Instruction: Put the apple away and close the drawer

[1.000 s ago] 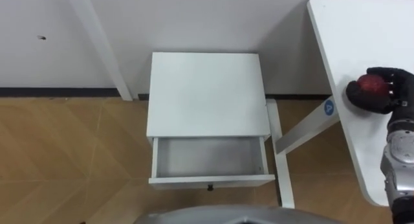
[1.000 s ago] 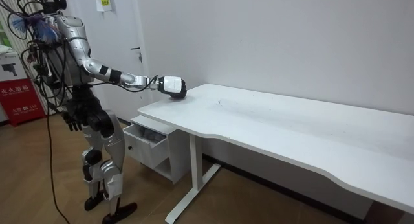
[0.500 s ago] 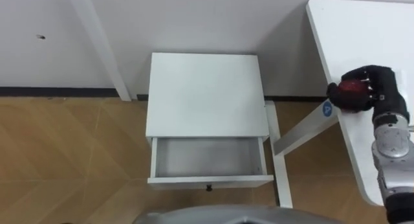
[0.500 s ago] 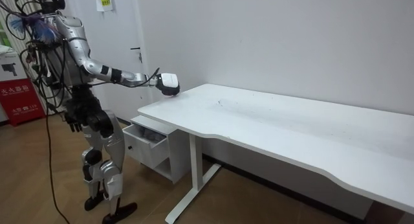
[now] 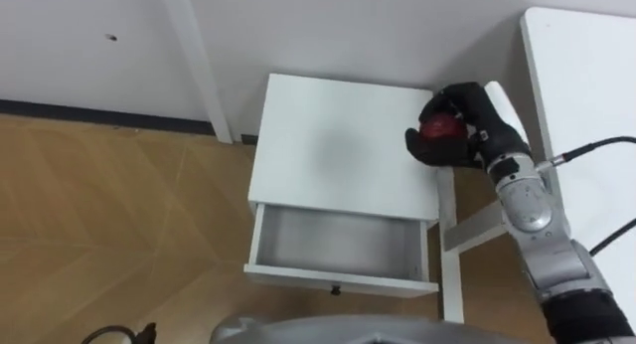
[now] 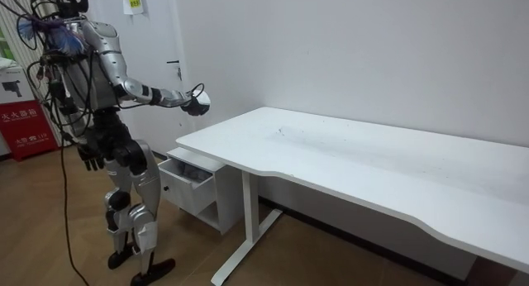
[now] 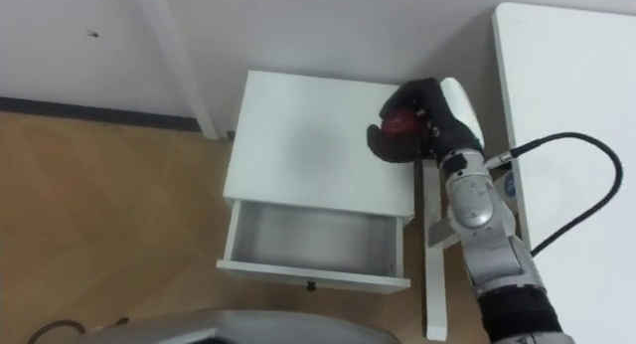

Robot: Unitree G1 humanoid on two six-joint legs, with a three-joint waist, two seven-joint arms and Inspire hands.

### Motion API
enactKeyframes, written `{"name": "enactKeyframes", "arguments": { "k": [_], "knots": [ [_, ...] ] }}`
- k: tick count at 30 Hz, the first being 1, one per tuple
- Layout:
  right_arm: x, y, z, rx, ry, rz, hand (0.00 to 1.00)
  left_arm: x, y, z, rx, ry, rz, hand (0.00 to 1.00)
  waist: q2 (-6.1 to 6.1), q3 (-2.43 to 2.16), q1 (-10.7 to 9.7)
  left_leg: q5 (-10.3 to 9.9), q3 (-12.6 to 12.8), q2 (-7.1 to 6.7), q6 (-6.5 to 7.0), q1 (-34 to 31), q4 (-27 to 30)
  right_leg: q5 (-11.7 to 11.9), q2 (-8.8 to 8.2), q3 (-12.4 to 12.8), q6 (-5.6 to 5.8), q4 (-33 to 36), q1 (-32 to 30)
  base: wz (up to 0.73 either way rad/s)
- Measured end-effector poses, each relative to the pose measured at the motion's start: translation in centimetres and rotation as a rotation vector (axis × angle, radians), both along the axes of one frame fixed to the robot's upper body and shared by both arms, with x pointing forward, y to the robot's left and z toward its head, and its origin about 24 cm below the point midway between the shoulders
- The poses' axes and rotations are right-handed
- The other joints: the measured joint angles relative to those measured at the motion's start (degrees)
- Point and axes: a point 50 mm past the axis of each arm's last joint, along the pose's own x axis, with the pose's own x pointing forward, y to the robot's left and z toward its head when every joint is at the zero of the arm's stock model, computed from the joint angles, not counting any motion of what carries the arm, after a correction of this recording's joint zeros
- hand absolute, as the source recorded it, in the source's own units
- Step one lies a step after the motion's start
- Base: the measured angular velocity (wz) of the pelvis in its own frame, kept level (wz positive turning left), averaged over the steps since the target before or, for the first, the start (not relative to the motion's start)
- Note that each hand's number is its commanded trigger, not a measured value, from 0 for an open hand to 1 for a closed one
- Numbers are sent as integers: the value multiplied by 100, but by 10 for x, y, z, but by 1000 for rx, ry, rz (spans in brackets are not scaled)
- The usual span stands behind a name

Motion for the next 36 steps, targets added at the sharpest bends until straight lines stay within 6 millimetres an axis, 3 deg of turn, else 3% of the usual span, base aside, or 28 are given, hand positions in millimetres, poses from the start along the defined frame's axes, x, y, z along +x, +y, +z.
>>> {"name": "enactKeyframes", "arguments": {
  "k": [10, 12, 20, 21, 22, 23, 36],
  "knots": [
    [-11, 31, -17, 12, 127, 189, 100, 8, -3, -1, -13, -9, -33, 0, 69, 34, 37, 0, -85, -10, 0, -120, 33, 0, -7, -143, 0, -78, -18, 4],
    [-13, 32, -18, 5, 144, 203, 100, 10, -3, 0, -12, -14, -39, 0, 64, 7, 39, 1, -91, -13, 0, -194, 37, 0, -11, -148, 0, -75, -95, 0],
    [-18, 43, -24, -3, 180, 258, 100, 16, -7, -1, -16, -26, -50, 0, 41, -4, 32, 1, -117, -18, 0, -238, 53, 0, -15, -158, 0, -83, -109, 2],
    [-19, 45, -24, 2, 184, 261, 67, 18, -8, -1, -18, -27, -56, 0, 42, -4, 34, 1, -115, -18, 0, -246, 53, 0, -15, -160, 0, -85, -112, 0],
    [-19, 46, -25, 5, 187, 262, 5, 18, -8, -2, -18, -28, -57, 0, 42, -4, 35, 1, -115, -17, 0, -247, 52, 0, -15, -159, 0, -84, -115, 0],
    [-20, 47, -25, 10, 192, 266, 0, 18, -9, -2, -19, -29, -57, 0, 40, -5, 37, 1, -114, -17, 0, -255, 52, 0, -15, -158, 0, -85, -125, 0],
    [-23, 50, -28, 0, 216, 295, 0, 18, -11, -2, -24, -27, -56, 0, 97, 14, 38, 1, -113, -14, 0, -327, 68, 0, -9, -155, 0, -81, -180, 0]
  ]
}}
